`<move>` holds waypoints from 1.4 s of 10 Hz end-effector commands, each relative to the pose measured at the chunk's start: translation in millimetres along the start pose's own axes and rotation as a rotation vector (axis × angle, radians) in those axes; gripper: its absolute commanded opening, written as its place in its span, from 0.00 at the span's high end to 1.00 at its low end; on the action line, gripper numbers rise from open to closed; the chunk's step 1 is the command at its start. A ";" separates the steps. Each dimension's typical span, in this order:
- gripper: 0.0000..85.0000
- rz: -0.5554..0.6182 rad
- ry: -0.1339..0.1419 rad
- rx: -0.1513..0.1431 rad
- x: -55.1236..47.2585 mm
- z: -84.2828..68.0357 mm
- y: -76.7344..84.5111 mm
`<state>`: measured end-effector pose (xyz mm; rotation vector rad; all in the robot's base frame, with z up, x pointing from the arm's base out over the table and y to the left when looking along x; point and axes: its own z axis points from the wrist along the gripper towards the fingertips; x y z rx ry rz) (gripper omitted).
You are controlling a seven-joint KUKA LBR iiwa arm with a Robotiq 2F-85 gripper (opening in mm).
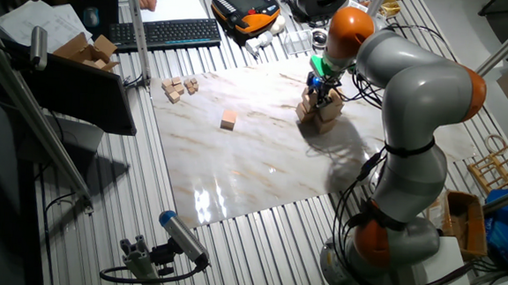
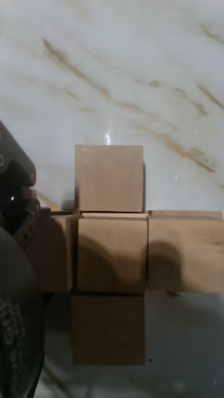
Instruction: Stack the blocks into a cross shape
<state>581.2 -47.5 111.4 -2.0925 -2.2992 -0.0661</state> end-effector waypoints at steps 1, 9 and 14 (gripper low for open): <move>1.00 0.000 0.004 -0.002 -0.4 0.3 -0.4; 0.80 -0.009 0.022 -0.002 -3.0 2.4 0.7; 0.60 -0.008 0.023 -0.004 -3.1 3.1 1.1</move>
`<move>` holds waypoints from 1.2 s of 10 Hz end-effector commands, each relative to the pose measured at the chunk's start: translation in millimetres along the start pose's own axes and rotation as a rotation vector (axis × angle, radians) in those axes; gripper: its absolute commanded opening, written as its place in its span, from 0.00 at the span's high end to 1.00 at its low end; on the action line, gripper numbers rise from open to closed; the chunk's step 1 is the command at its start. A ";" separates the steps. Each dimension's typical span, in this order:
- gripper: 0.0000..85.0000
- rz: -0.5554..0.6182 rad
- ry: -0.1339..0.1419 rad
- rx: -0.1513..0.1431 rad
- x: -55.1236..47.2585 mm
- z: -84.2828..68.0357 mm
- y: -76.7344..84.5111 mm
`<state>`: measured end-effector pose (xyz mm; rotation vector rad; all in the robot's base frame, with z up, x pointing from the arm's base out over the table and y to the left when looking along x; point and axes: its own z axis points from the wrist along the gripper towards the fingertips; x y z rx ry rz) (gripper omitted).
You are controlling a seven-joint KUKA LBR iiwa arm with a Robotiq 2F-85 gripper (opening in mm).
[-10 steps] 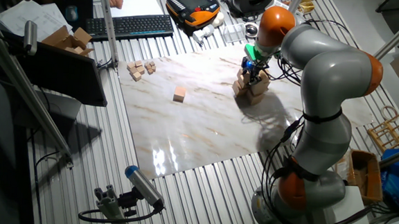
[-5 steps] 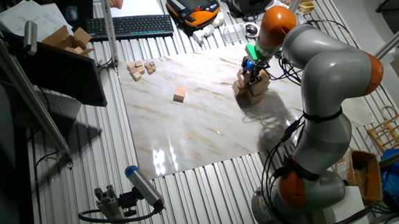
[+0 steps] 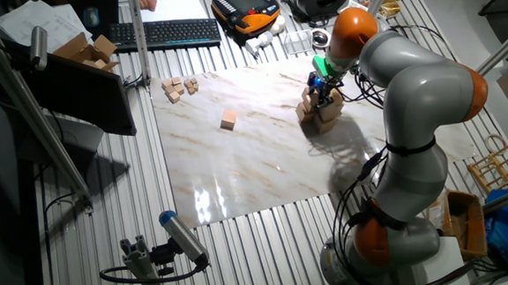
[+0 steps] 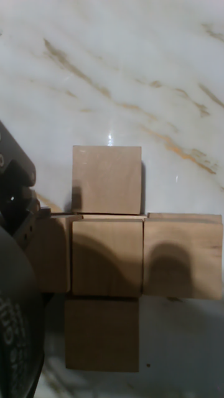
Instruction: Stack the blocks into a cross shape
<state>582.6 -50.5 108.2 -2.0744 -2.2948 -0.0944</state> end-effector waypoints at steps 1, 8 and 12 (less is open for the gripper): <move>0.40 0.004 -0.001 0.000 0.0 0.2 0.0; 0.20 0.014 -0.014 0.000 -0.1 0.4 0.2; 0.20 -0.003 -0.006 -0.004 6.5 -4.4 3.9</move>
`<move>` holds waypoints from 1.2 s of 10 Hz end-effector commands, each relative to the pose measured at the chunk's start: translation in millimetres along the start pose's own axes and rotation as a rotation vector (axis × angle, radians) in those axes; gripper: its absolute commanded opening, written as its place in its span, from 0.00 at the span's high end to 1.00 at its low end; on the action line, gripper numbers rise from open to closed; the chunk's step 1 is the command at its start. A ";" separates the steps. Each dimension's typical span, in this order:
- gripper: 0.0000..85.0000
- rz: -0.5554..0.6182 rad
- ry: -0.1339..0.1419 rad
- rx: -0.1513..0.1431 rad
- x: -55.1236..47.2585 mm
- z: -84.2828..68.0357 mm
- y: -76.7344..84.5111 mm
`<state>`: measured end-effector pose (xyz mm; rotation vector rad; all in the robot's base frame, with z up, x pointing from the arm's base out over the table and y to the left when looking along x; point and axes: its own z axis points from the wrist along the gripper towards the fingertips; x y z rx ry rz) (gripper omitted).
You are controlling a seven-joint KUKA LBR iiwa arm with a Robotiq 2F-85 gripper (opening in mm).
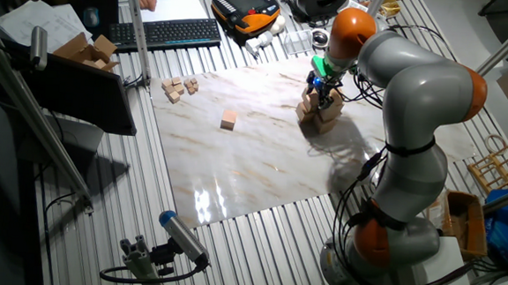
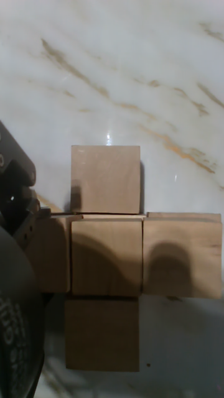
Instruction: Stack the blocks into a cross shape
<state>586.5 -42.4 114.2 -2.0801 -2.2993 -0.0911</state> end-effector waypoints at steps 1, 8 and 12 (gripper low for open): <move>0.20 0.011 -0.004 0.002 5.5 -3.4 3.2; 0.00 -0.036 0.054 0.027 104.2 -49.2 20.3; 0.20 -0.169 0.141 -0.008 126.8 -45.4 20.2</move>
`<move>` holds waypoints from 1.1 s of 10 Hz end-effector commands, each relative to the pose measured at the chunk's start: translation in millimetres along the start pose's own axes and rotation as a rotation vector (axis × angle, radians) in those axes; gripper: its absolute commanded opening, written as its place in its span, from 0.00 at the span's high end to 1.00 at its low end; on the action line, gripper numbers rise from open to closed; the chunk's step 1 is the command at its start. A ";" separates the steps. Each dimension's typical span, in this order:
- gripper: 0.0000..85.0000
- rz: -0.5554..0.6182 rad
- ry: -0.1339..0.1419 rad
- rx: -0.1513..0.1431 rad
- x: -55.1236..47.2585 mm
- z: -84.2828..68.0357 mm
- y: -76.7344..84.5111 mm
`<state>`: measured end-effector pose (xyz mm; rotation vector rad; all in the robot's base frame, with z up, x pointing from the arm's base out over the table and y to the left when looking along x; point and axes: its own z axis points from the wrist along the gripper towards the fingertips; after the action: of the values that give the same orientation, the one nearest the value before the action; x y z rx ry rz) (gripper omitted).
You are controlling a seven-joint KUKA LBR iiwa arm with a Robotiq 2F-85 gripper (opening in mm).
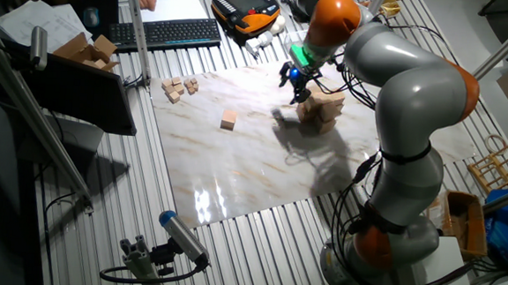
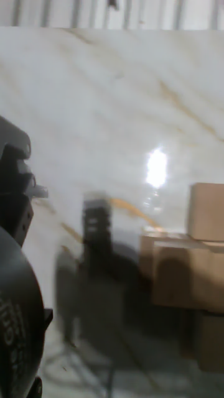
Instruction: Stack the blocks into a cross shape
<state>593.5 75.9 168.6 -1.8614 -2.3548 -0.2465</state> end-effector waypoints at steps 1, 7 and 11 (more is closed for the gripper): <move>0.20 -0.115 0.000 0.012 6.0 1.3 1.3; 0.80 -0.930 -0.059 0.109 4.2 1.8 2.1; 1.00 -1.325 -0.030 0.108 4.2 1.4 1.7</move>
<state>594.2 80.8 168.1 -1.4382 -2.8018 -0.1842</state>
